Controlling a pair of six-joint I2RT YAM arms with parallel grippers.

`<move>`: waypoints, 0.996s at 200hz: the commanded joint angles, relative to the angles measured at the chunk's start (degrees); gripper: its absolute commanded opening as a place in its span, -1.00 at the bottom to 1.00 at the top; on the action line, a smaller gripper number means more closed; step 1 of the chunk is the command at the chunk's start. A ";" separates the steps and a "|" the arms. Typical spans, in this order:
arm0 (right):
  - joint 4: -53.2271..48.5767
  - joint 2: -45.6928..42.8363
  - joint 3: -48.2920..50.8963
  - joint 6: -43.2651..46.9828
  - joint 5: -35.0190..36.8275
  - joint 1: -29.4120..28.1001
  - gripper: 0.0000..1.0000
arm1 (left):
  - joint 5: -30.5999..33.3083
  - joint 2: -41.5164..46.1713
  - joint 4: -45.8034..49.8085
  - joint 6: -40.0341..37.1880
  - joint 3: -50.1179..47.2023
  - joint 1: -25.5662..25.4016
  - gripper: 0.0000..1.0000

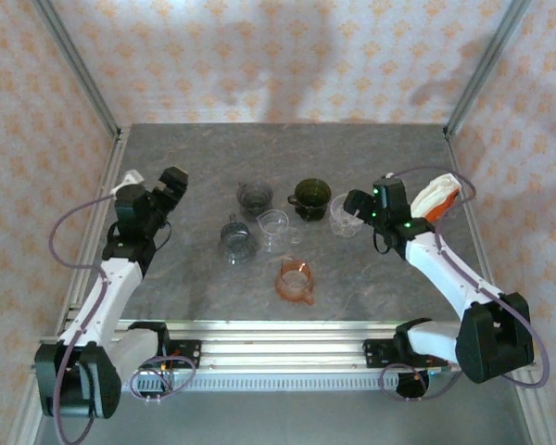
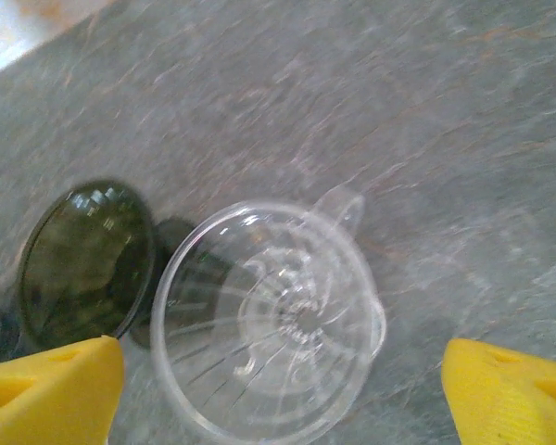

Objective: Place the coffee filter in the dripper

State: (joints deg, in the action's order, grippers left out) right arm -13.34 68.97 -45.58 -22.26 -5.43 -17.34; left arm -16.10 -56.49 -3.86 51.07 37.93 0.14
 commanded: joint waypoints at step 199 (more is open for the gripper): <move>-25.34 44.18 -47.62 16.56 -2.46 -4.86 0.06 | 2.35 22.04 16.28 -2.18 -14.38 -23.95 0.99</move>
State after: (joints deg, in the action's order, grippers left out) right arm -33.78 110.87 -89.52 -8.27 -7.55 -22.39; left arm -14.55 -35.11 11.38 48.14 24.51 -23.27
